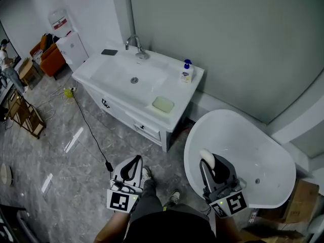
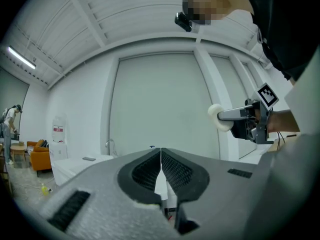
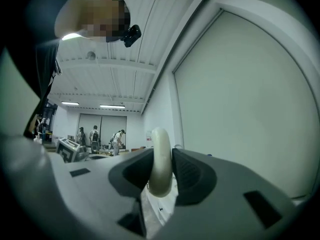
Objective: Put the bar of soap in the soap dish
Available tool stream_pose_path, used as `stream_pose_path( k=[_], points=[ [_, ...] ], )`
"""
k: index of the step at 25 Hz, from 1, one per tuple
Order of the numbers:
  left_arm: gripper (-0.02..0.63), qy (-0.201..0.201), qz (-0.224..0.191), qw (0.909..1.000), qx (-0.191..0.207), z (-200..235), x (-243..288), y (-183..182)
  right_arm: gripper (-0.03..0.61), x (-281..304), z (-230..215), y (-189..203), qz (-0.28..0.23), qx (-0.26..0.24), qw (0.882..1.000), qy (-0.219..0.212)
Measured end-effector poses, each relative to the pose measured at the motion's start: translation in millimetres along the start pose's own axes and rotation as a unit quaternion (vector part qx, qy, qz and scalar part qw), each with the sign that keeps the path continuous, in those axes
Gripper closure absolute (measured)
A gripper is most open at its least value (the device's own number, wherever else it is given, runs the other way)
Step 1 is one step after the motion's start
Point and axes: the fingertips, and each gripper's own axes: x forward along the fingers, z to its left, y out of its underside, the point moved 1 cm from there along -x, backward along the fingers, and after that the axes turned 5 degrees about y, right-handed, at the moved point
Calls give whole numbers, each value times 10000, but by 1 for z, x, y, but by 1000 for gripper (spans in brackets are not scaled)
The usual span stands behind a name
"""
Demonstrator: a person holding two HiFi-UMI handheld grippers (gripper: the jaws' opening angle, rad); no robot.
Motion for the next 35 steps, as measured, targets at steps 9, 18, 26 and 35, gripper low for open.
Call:
stream_pose_path(
  k=[9, 18, 26, 35],
  points=[
    [591, 292, -2, 9992, -270, 74, 53, 15, 459, 88, -4, 0, 270, -204, 9992, 227],
    [591, 354, -120, 9985, -394, 175, 95, 19, 459, 198, 11, -3, 383, -265, 9987, 185],
    [591, 589, -34, 9968, -542, 233, 112, 28, 459, 262, 26, 9, 472, -263, 9980, 320],
    [591, 1096, 13, 9906, -822, 235, 147, 45, 459, 276, 23, 9, 617, -464, 9947, 683]
  ],
)
